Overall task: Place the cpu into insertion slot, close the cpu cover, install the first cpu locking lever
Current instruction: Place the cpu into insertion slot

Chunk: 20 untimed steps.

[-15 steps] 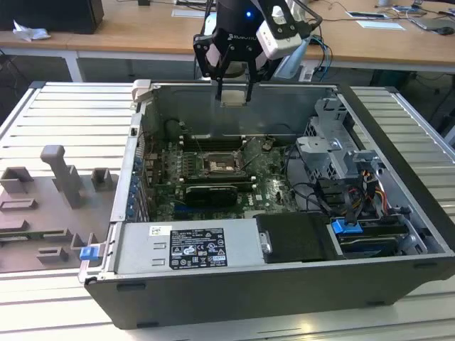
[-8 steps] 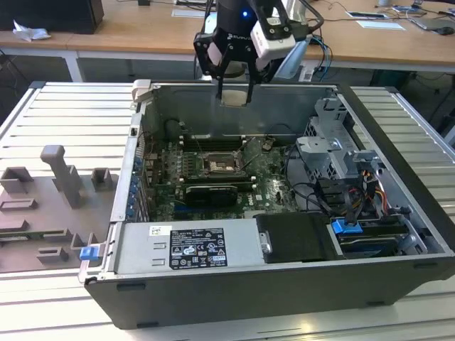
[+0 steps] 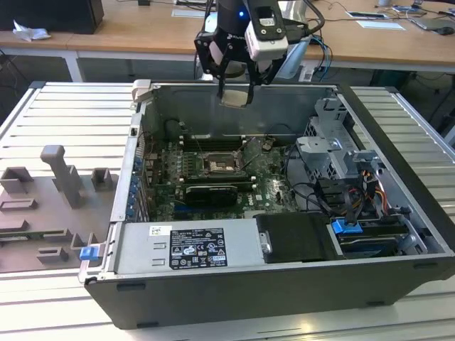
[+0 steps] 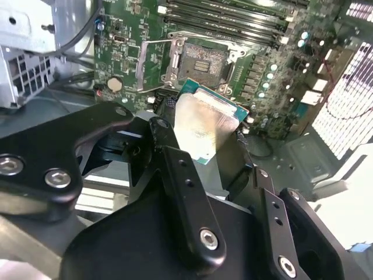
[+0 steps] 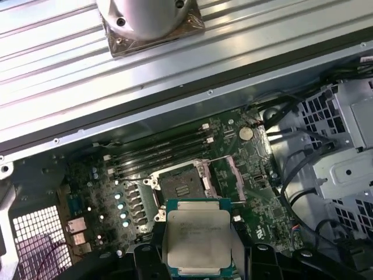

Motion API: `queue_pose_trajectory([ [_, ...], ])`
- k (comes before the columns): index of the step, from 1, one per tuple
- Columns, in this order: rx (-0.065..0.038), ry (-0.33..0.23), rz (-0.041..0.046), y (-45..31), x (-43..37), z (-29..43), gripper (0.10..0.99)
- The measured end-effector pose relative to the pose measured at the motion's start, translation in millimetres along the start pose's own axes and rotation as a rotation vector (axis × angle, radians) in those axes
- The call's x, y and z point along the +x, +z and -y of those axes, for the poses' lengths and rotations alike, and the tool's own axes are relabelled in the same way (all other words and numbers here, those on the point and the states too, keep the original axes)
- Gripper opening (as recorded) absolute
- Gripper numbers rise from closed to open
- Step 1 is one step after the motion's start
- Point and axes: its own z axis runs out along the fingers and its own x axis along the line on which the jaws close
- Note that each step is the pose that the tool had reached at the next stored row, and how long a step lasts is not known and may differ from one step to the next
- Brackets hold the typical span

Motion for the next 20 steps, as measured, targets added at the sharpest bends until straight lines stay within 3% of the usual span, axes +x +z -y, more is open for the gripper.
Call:
queue_pose_trajectory([
  [8, -0.002, 0.106, 0.0092, 1.4, 0.0, 0.1, 0.525],
  [11, -0.004, 0.212, 0.0186, 2.3, -0.1, 0.2, 0.525],
  [14, -0.005, 0.264, 0.0232, 2.9, -0.1, 0.2, 0.525],
  [20, -0.005, 0.270, 0.0239, 6.6, -0.1, 0.6, 0.525],
])
